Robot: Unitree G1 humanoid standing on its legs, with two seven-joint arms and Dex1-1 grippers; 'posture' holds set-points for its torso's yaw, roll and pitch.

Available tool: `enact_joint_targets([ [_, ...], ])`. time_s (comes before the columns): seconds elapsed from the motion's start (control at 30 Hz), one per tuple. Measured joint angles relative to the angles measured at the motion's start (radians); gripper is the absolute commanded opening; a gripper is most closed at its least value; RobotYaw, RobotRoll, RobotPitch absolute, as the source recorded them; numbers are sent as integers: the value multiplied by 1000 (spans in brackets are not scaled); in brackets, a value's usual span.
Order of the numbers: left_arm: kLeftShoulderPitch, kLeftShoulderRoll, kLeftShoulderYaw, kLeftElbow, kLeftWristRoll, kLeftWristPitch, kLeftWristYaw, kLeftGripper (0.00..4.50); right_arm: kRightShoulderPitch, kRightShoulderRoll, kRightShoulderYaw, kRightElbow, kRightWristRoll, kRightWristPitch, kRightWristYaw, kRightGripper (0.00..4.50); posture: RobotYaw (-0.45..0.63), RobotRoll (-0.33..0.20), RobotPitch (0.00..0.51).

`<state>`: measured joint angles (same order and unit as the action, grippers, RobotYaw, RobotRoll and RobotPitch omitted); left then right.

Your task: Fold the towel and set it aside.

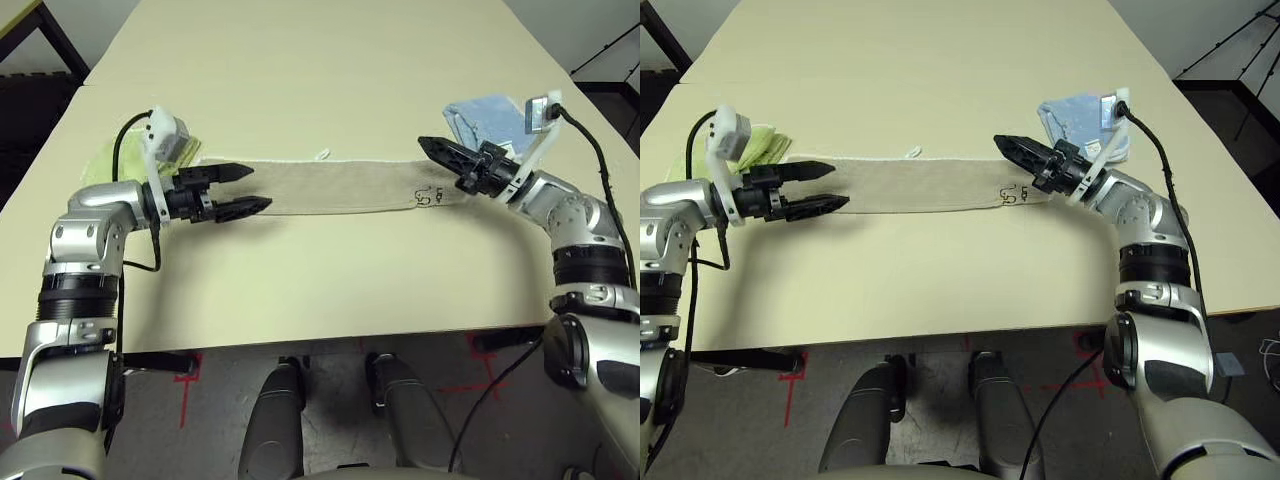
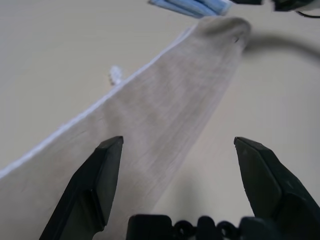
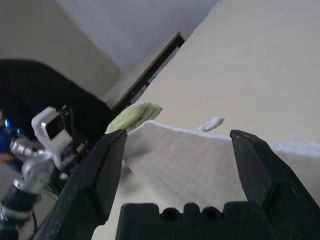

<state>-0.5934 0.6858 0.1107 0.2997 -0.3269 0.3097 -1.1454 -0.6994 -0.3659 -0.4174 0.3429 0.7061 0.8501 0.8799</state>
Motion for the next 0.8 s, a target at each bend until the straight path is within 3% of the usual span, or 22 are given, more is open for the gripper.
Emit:
enact_joint_targets([
  [0.2, 89, -41, 9, -23, 3, -124, 50, 4500, 142, -5, -108, -189, 172, 210, -166, 4486, -24, 0, 209],
  [0.5, 104, -42, 5, -4, -31, -302, -103, 4500, 283, -5, -265, -283, 374, 429, -438, 4486, -43, 0, 207],
  [0.8, 147, -41, -14, -36, -70, -308, -175, 4500, 294, 138, -337, -285, 549, 440, -748, 4486, -28, 0, 210],
])
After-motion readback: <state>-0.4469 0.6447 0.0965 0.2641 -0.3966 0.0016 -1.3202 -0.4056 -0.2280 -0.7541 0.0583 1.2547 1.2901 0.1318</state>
